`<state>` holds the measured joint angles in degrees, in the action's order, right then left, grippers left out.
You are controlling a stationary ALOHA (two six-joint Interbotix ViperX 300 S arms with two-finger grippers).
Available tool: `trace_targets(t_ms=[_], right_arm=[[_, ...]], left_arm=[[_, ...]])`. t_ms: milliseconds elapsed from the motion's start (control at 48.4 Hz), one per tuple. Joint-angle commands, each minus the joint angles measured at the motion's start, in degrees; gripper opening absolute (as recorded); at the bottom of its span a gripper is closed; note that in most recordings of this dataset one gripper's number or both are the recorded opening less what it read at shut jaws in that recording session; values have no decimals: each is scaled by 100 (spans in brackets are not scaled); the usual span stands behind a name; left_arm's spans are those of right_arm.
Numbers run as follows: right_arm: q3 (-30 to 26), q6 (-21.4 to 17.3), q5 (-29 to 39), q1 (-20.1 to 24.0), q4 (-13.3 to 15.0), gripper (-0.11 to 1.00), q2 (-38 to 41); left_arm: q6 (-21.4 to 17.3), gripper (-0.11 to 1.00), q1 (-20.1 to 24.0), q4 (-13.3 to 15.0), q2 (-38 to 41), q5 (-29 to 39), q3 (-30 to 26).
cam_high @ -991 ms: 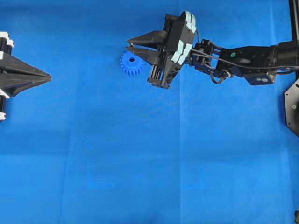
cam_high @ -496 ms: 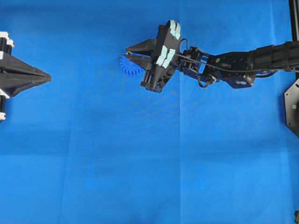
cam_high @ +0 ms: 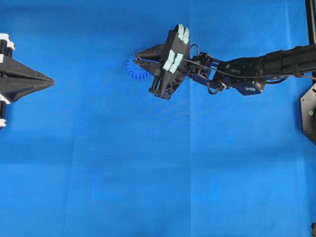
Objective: Insert the shaft placed at a random location into the center hole of the small gear at another random location.
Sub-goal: 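Lower the shaft down into the gear's center hole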
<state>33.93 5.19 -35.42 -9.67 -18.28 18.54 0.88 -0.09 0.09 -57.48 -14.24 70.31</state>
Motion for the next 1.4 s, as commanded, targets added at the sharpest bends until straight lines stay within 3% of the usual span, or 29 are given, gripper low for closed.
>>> trace_targets(t_ms=[0, 764, 867, 1115, 1384], right_arm=[[-44, 0, -53, 18, -26, 3, -70], [-123, -18, 246, 18, -9, 4, 88], [-141, -26, 343, 18, -18, 23, 88], [-158, 18, 334, 26, -9, 87, 35], [-97, 18, 413, 26, -9, 87, -457]], left_arm=[[9, 0, 9, 0, 26, -35, -62], [9, 0, 9, 0, 35, -18, -62], [9, 0, 9, 9, 35, -18, -62], [9, 0, 9, 0, 26, -18, -53], [9, 0, 9, 9, 26, -18, -53]])
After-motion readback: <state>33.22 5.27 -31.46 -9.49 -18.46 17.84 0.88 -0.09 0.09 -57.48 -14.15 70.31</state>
